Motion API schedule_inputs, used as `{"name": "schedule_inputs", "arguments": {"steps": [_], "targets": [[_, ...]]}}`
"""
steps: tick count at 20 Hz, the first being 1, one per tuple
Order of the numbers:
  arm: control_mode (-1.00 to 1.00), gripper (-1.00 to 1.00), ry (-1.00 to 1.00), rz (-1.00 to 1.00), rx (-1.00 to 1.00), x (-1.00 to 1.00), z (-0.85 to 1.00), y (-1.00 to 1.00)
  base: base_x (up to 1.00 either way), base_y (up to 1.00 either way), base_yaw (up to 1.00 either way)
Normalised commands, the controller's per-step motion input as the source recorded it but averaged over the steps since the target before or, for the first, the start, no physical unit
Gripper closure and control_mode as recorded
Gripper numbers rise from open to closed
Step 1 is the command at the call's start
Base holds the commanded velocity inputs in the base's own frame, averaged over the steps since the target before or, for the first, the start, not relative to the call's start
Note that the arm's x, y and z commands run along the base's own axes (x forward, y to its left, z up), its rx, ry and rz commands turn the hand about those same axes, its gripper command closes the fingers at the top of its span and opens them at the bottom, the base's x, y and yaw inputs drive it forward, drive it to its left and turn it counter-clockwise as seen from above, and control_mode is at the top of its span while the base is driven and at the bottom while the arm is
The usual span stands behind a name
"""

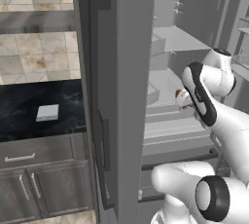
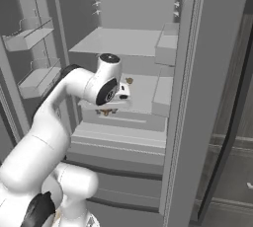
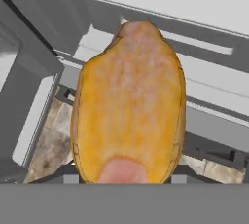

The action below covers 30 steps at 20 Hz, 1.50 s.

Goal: Take the chicken drumstick from the fridge and place it on the digital scale on the counter by the fridge. Wait a few seconds for a reading, then move it to the plate on the dining counter.

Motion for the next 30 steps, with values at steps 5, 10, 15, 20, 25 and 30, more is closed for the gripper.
{"name": "schedule_inputs", "arguments": {"steps": [5,10,15,20,25,30], "targets": [[-1.0,1.0,0.06,-0.29,0.0,-0.92,0.55,0.04,0.0,0.0,0.0],[-1.0,1.0,0.04,-0.15,0.0,-0.93,0.53,0.0,0.0,0.0,0.0],[-1.0,1.0,0.0,0.0,0.0,-0.77,0.22,0.03,0.0,0.0,0.0],[-1.0,1.0,-0.01,0.05,0.0,-0.7,0.0,0.15,0.0,0.0,0.0],[-1.0,1.0,-0.03,0.03,0.0,-0.56,0.0,0.13,0.0,0.0,0.0],[-1.0,1.0,0.0,0.0,0.0,-0.48,0.1,0.2,0.0,0.0,0.0]]}}
